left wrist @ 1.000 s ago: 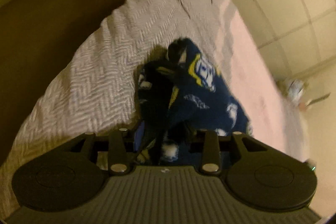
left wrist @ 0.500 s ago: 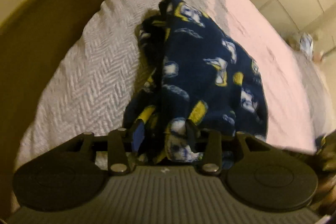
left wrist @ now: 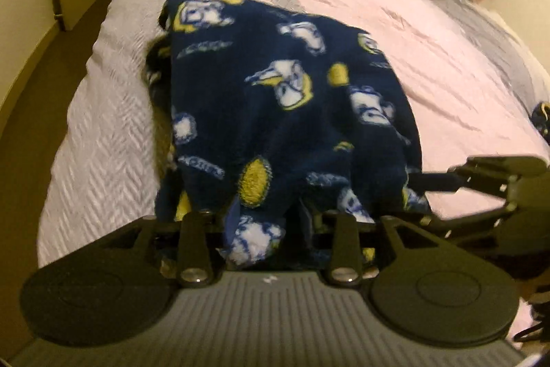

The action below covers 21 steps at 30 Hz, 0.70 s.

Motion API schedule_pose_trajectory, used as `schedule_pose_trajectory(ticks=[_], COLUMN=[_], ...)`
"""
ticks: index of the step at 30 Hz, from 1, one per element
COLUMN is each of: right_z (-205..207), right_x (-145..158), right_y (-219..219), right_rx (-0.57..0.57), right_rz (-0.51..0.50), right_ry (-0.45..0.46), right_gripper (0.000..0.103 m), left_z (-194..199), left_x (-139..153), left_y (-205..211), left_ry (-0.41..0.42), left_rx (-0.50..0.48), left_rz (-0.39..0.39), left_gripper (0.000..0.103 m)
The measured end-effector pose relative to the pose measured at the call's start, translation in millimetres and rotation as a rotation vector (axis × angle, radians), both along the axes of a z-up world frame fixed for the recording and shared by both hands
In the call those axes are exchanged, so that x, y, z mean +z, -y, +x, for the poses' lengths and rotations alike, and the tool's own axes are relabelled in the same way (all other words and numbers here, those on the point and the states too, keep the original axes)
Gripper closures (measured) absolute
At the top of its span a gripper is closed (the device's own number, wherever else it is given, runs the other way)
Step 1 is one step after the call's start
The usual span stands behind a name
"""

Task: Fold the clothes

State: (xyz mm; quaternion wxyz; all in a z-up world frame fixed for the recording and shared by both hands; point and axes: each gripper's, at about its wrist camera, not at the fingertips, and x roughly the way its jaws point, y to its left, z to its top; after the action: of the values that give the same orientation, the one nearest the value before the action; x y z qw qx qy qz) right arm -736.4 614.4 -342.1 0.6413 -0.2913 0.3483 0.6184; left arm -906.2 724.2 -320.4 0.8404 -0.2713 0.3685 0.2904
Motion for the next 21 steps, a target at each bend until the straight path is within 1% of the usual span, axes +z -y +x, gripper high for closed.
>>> schedule_pose_trajectory(ticks=[2,4,8,9,11,13,16,18,20,21], right_z=[0,4,25,31,51,77,119,143,158,166], right_x=[-6,-8,28,38,54,65,67,67,65,64], right_y=[5,6,13,14,6,-11,-46,-73,-94,-105], right_rx=[0.012,0.013,-0.022,-0.032,-0.106,-0.194,-0.292,-0.302,-0.290,-0.284], right_rz=[0.027,0.038,0.030,0.028,0.050,0.075,0.109,0.150,0.175,0.187], right_ry=[0.012,0.000,-0.072,-0.092,-0.082,-0.066,-0.056,-0.046,-0.071,-0.084], right_gripper=[0.049,0.049,0.049,0.049,0.049,0.049,0.049,0.054,0.056,0.057], left_z=[-5,-8,-5,-4,-4,4,24,41,60,69], left_x=[-5,-5,22,31,52,59,58,58,57,53], left_y=[3,4,-7,-13,-27,-58,-109,-137,-162,-170], left_ry=[0.024,0.040,0.011,0.012,0.018,-0.009,-0.015,0.018,0.051,0.051], left_rx=[0.012,0.016,0.000,0.006,0.023,0.046,0.049,0.027,-0.005,-0.019], left_rz=[0.019,0.031,0.044,0.062,0.108,0.130,0.147,0.160,0.162,0.161], left_gripper=[0.072,0.075,0.079,0.079,0.079,0.081,0.083,0.082,0.082,0.082])
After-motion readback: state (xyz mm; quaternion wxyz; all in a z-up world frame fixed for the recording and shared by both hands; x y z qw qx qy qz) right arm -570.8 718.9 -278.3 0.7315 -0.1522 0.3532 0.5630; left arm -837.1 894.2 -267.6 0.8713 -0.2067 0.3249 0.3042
